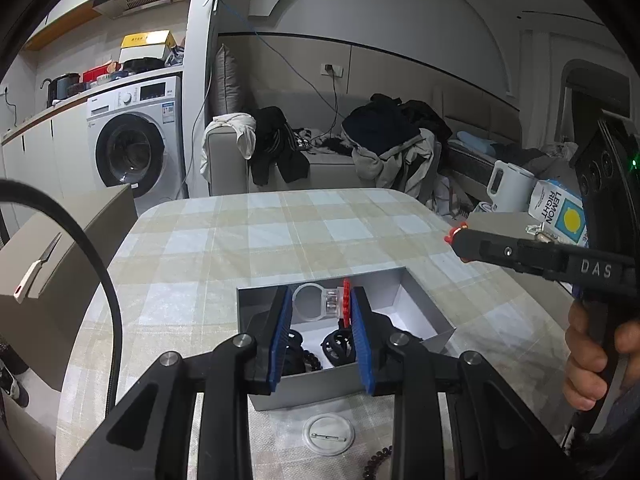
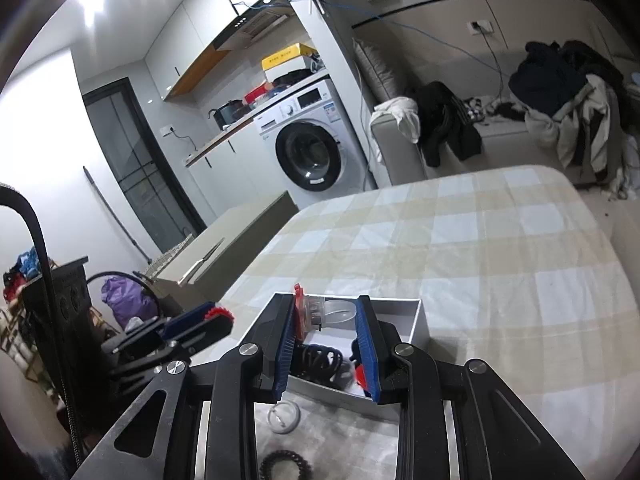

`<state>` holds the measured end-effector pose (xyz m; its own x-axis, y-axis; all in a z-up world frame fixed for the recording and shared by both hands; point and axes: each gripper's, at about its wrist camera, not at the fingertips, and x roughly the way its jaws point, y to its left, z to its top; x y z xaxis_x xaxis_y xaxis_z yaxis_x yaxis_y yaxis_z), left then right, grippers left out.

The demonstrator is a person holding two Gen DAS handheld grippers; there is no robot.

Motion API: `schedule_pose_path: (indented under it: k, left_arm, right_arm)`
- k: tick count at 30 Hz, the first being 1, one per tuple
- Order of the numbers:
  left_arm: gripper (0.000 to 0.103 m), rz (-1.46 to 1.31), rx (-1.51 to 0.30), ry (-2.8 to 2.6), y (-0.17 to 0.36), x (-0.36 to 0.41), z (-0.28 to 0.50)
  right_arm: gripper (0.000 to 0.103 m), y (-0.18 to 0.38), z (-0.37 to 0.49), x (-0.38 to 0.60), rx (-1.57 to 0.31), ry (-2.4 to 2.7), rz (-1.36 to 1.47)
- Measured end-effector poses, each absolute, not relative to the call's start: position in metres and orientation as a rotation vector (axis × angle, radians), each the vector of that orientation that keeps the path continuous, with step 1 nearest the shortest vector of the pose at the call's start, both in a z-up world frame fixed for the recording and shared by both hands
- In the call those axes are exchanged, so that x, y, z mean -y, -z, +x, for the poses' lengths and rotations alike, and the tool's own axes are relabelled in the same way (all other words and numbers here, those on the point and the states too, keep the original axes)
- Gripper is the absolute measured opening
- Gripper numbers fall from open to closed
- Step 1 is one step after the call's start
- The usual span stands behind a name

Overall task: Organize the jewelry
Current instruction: 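Lower the clear clip into the grey box and open the right tool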

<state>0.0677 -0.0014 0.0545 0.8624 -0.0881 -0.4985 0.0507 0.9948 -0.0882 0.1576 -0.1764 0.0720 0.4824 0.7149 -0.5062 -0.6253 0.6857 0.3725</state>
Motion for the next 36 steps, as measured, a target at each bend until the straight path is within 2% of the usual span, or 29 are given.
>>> schedule_pose_path:
  k: [11, 17, 36]
  left_arm:
    - [0.023, -0.083, -0.571, 0.059, -0.046, -0.007, 0.081]
    - [0.023, -0.074, -0.602, 0.059, -0.037, -0.009, 0.084]
    - [0.023, -0.065, -0.665, 0.045, -0.019, -0.007, 0.095]
  right_arm:
    - [0.028, -0.049, 0.178, 0.165, -0.779, -0.791, 0.142]
    - [0.028, -0.027, 0.187, 0.154, -0.896, -0.745, 0.073]
    - [0.028, -0.016, 0.187, 0.145, -0.893, -0.76, 0.047]
